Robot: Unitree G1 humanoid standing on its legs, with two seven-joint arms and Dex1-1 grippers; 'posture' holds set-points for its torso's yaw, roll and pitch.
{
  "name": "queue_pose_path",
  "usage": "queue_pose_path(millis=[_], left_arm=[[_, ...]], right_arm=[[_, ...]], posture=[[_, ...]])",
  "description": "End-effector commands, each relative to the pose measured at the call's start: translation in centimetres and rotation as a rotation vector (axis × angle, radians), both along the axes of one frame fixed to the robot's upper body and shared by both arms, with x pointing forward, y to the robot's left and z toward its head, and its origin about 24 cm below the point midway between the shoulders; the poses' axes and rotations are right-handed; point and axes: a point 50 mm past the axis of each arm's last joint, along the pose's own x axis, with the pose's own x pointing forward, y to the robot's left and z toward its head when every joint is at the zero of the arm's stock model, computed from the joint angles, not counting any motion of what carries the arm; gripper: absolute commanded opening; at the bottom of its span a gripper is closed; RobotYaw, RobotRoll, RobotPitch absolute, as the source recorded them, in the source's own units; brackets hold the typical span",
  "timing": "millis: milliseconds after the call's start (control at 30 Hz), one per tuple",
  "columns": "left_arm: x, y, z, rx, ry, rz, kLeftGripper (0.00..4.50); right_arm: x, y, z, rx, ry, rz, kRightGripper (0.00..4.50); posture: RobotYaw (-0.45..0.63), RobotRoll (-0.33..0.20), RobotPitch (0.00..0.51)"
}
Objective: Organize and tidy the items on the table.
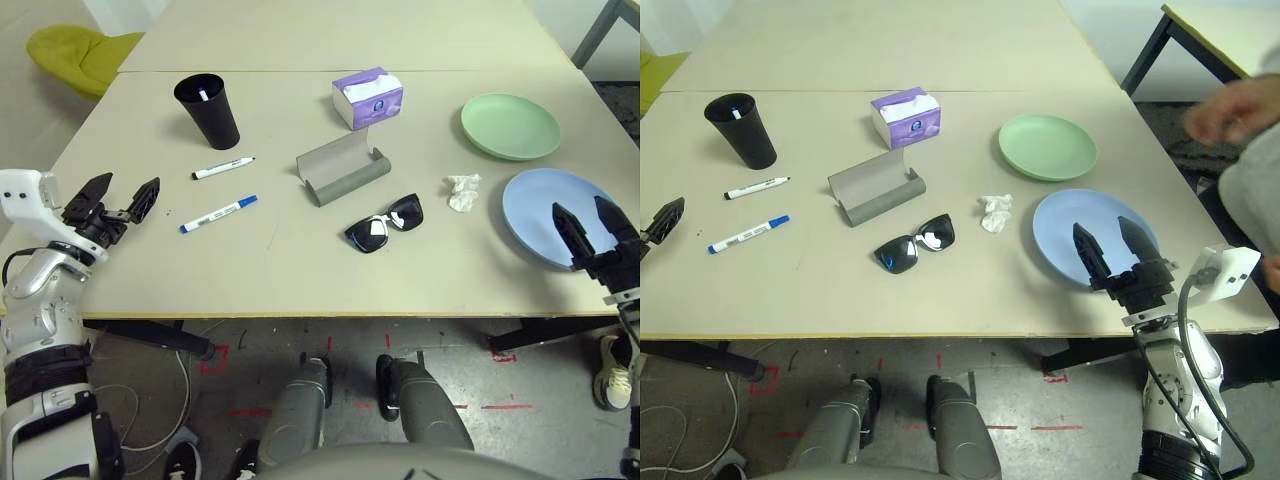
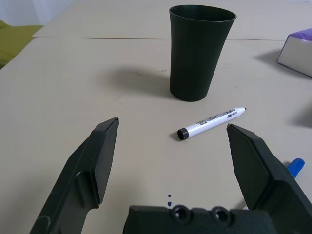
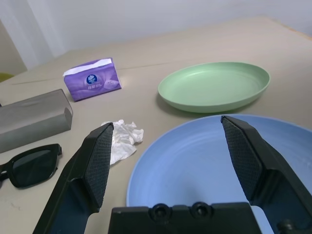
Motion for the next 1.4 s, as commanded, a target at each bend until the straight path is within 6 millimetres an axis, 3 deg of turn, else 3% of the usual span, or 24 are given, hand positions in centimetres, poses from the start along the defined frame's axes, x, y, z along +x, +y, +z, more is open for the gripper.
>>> queue_pose_path(millis=[33,833,967,1200,1300,1400], left_arm=[[0.6,-0.4,-0.2,-0.009,0.004,-0.010,4.50],[1.8,-1.6,-1.3,-0.027,0.012,-0.057,4.50],[2.2,-3.1,-1.3,-0.006,0.033,-0.212,4.50],[2.0,-10.0,0.3,0.148,0.140,-0.933,4.50],[1.6,-11.2,0.6,0.210,0.177,-1.082,4.50],[2.2,-11.7,1.3,0.225,0.161,-1.119,4.50]], right_arm=[[-0.7,-0.5,0.3,-0.002,-0.008,-0.022,4.48],[-1.8,-1.2,0.6,-0.026,0.020,-0.125,4.48],[-2.7,-1.4,0.6,-0.031,0.034,-0.151,4.48],[-4.3,-3.6,0.7,-0.088,0.085,-0.307,4.48],[-5.0,-4.5,0.6,-0.119,0.114,-0.409,4.48],[-5.9,-5.3,-0.1,-0.128,0.173,-0.507,4.48]], posture=[[-0.11,0.000,0.213],[-0.18,0.000,0.223],[-0.21,0.000,0.222],[-0.24,0.000,0.219],[-0.26,0.000,0.216],[-0.28,0.000,0.218]])
